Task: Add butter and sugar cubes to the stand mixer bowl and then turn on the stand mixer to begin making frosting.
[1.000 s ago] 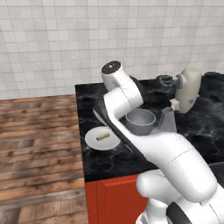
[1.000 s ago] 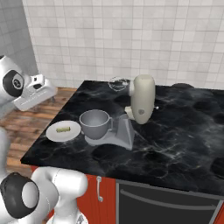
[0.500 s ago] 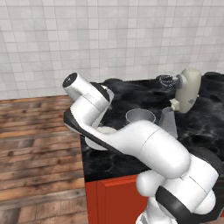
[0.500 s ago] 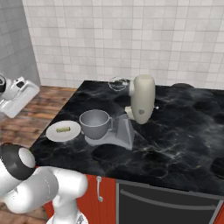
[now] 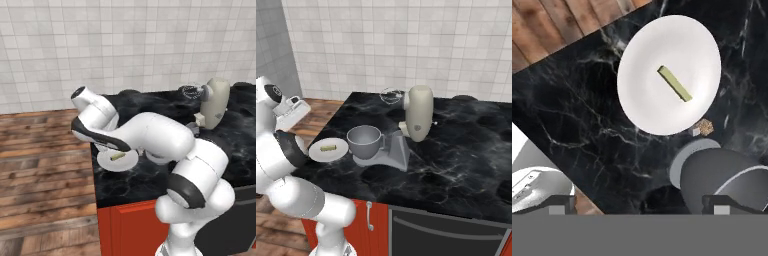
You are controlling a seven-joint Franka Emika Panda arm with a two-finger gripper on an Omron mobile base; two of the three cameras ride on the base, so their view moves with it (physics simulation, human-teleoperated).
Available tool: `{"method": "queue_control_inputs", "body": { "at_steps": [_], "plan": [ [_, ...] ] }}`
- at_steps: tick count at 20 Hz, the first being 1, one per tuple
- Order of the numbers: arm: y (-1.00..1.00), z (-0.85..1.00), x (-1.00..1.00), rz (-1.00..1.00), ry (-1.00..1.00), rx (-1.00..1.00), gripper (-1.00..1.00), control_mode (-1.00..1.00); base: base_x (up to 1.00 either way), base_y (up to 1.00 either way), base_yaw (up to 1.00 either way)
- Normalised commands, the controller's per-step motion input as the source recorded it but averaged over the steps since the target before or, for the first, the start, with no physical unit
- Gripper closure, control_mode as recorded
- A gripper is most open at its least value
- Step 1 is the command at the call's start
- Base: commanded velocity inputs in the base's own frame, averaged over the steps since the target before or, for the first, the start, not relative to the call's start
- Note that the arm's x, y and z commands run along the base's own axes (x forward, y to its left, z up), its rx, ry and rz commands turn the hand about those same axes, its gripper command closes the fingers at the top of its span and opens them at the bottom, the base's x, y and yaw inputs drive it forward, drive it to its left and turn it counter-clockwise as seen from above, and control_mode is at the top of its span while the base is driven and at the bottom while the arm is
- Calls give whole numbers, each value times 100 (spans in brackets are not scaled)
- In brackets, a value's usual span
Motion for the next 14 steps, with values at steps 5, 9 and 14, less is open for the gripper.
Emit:
{"method": "queue_control_inputs", "body": {
  "at_steps": [5,9,14],
  "plan": [
    [-3,-49,32,10,18,-15,-100,-100,0,0,0],
    [-15,-33,23,6,17,-11,-100,-100,0,0,0],
    [-12,-30,33,6,28,-1,-100,-100,0,0,0]
  ]
}}
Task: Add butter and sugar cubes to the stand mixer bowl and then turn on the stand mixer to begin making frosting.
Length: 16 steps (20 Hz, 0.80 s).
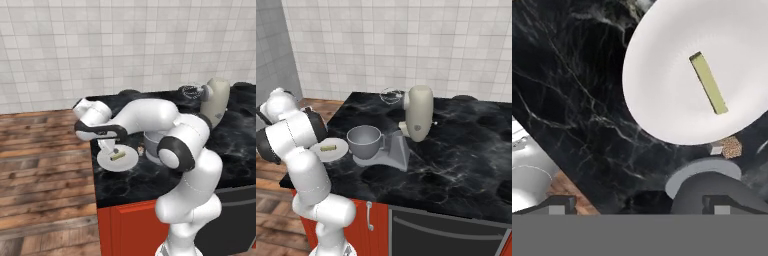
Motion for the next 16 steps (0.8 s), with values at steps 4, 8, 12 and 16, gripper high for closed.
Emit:
{"method": "queue_control_inputs", "body": {
  "at_steps": [4,8,12,16],
  "plan": [
    [-10,-39,22,8,22,0,-100,-100,0,0,0],
    [-3,-45,20,8,11,0,-100,-100,0,0,0],
    [0,-40,24,9,1,3,-100,-100,0,0,0],
    [0,-30,26,9,0,13,-100,-100,0,0,0]
  ]
}}
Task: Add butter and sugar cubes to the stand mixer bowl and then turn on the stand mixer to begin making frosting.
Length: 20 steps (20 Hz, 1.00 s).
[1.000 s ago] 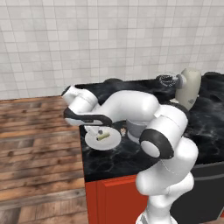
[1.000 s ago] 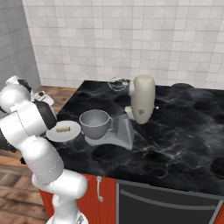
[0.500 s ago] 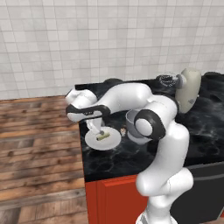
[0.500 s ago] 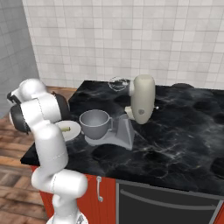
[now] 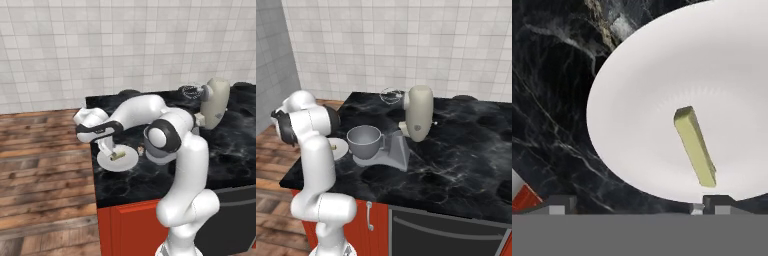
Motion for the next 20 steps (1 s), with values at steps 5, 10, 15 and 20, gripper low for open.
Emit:
{"method": "queue_control_inputs", "body": {
  "at_steps": [5,10,15,20],
  "plan": [
    [0,-30,23,9,0,17,-100,-100,0,0,0],
    [0,-40,11,6,-1,8,-100,-100,0,0,0],
    [0,-33,8,3,-4,2,-100,-100,0,0,0],
    [0,-24,26,2,-5,3,-100,-100,0,0,0]
  ]
}}
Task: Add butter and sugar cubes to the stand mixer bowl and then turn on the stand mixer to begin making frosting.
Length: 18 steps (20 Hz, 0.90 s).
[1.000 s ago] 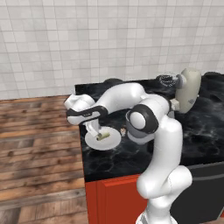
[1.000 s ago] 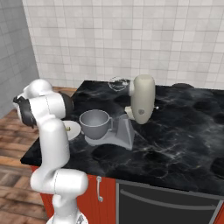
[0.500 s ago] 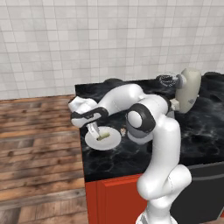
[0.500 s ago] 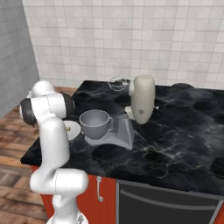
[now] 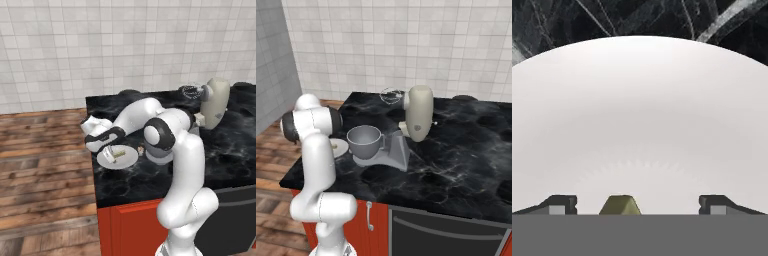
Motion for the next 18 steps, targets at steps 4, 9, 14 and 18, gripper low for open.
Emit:
{"method": "queue_control_inputs", "body": {
  "at_steps": [4,9,14,18],
  "plan": [
    [-1,-29,30,4,-2,3,-100,-100,0,0,0],
    [-5,-28,2,2,-3,2,100,-100,0,0,0],
    [-17,17,-4,0,-13,7,100,-100,0,0,0],
    [-21,83,-9,0,-15,15,100,-100,0,0,0]
  ]
}}
